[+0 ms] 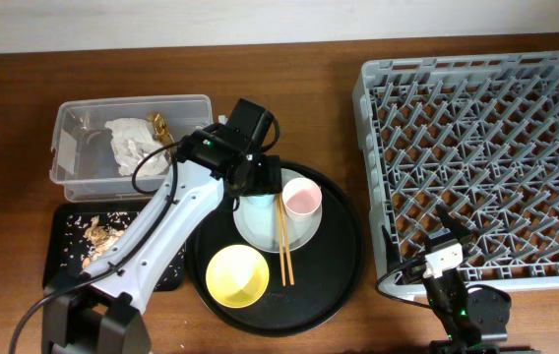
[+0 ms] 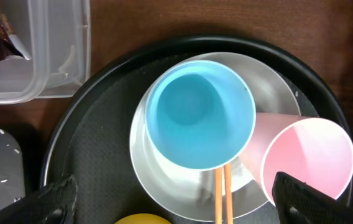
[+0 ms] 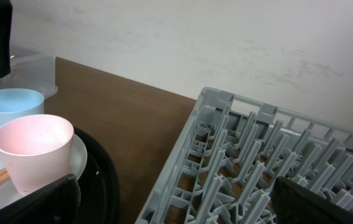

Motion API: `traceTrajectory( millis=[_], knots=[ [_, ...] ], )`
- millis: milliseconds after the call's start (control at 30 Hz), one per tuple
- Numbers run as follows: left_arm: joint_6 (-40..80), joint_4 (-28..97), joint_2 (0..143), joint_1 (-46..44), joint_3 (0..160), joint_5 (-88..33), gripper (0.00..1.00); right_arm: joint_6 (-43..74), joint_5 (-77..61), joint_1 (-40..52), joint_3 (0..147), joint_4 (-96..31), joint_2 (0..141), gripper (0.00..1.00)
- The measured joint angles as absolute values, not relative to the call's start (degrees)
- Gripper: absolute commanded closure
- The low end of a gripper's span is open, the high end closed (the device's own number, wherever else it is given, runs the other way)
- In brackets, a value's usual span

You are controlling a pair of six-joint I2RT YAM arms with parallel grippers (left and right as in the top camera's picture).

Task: Sort waste into correct bins and load items into the dishwasher rack
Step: 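Grasp the blue cup with the left gripper and lift it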

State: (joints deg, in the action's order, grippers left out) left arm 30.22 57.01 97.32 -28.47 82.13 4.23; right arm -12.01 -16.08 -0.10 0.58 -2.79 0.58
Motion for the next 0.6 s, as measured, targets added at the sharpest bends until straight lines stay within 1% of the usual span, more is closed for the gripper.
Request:
traceTrajectory(
  millis=[67, 100, 133, 200, 367, 600],
  knots=[
    [30.2, 56.1, 97.7, -28.5, 82.1, 3.9, 0.44, -12.0, -16.1, -0.1, 0.6, -2.8, 0.6, 0.01],
    [30.0, 55.9, 98.4, -28.5, 82.1, 3.8, 0.68, -12.0, -16.1, -0.1, 0.6, -2.8, 0.6, 0.01],
    [30.0, 55.6, 99.7, -28.5, 82.1, 3.8, 0.73, -12.0, -16.1, -0.1, 0.6, -2.8, 0.6, 0.01],
    [29.8, 53.5, 102.7, -28.5, 82.1, 4.1, 0.73, -12.0, -16.1, -0.1, 0.6, -2.8, 0.6, 0.01],
    [29.8, 51.6, 103.7, -28.4, 82.1, 6.3, 0.72, -12.0, -16.1, -0.1, 0.6, -2.8, 0.6, 0.01],
    [29.8, 51.8, 104.4, -27.1, 82.1, 9.5, 0.73, -12.0, -16.1, -0.1, 0.6, -2.8, 0.6, 0.01]
  ],
)
